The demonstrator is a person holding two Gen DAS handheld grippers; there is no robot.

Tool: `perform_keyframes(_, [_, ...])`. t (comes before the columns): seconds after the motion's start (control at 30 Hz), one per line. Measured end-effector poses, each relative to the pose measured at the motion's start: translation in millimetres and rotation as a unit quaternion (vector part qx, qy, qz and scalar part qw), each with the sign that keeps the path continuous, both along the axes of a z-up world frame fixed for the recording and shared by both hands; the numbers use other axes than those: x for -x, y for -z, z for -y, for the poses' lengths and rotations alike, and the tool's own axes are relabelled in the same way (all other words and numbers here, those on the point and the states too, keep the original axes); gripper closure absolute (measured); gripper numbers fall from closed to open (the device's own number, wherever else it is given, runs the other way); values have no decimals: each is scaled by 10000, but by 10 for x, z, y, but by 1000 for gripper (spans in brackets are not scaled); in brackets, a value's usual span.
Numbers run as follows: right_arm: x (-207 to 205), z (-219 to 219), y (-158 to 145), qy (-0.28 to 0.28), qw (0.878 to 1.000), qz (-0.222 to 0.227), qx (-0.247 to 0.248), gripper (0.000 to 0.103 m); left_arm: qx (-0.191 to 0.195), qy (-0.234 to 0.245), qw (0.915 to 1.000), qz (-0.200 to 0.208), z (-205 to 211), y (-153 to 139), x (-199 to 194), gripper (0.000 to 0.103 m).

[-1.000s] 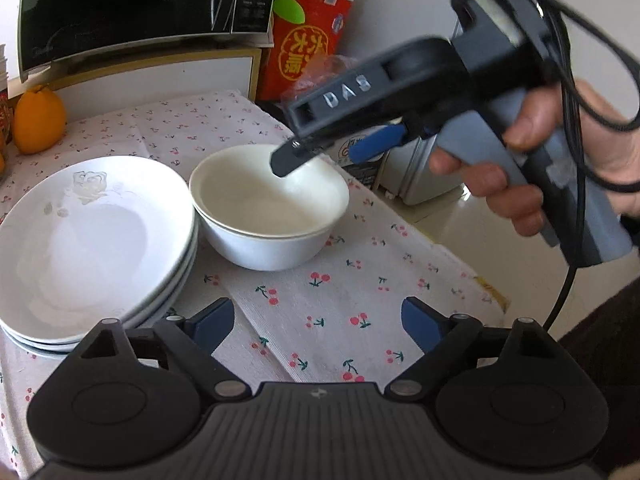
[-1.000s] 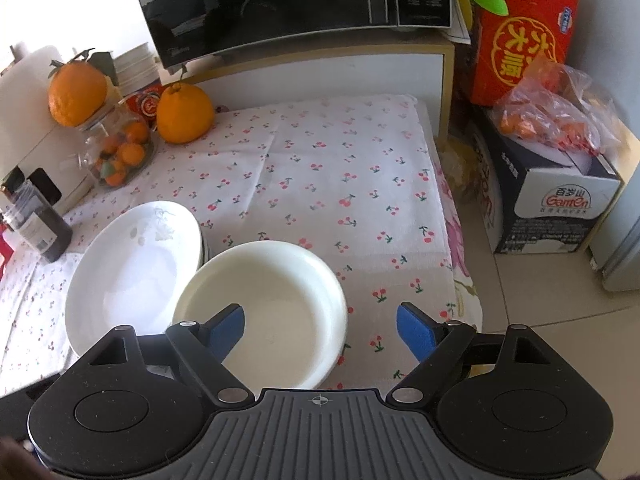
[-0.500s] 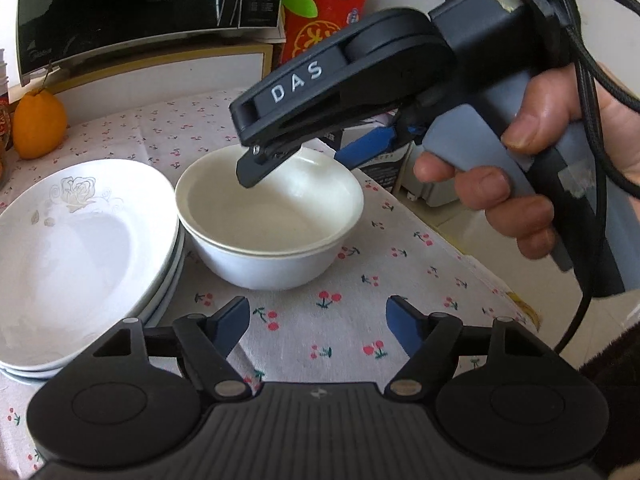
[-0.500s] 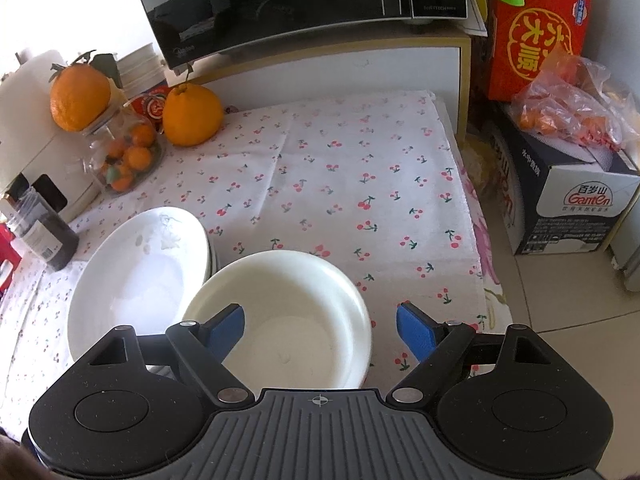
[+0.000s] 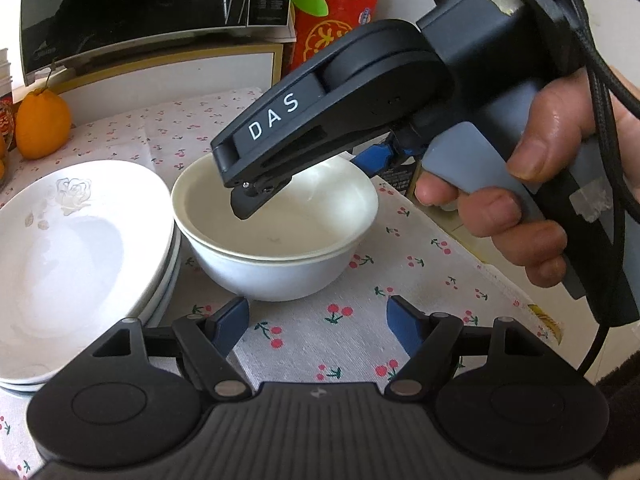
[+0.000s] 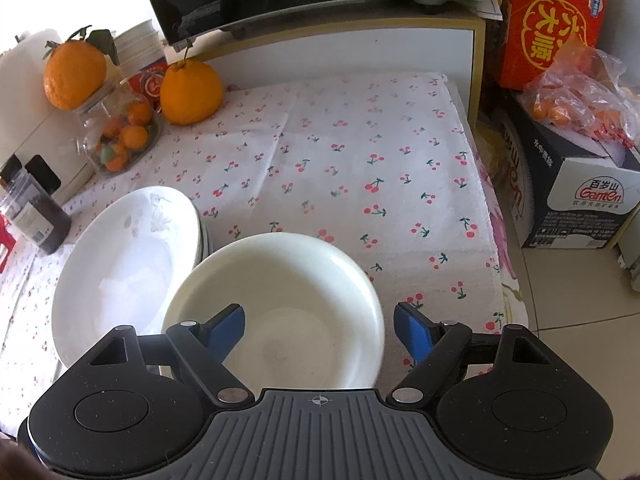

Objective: Organize plates and bowls
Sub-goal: 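Reach the right gripper to the nested bowls and close on their rim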

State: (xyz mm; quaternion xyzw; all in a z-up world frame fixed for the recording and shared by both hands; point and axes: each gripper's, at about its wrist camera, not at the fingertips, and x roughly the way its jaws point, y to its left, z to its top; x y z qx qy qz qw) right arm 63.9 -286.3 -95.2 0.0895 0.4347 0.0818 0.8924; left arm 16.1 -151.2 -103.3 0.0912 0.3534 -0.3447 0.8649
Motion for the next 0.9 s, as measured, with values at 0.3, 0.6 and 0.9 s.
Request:
perform_keyframes(0.3, [46,-28,18,-135,9991,-18,398,65,69,115,9999,-92,-36,-36,-77,44])
perform_keyframes(0.6, [135,69,5,-48,9993,55,354,82,70,468,9988,80,56,-88,63,48])
perform_keyframes(0.9, [192,258,-47,322,9994,69,-87,93,-44,332,9994,54,-18,-78,36,32])
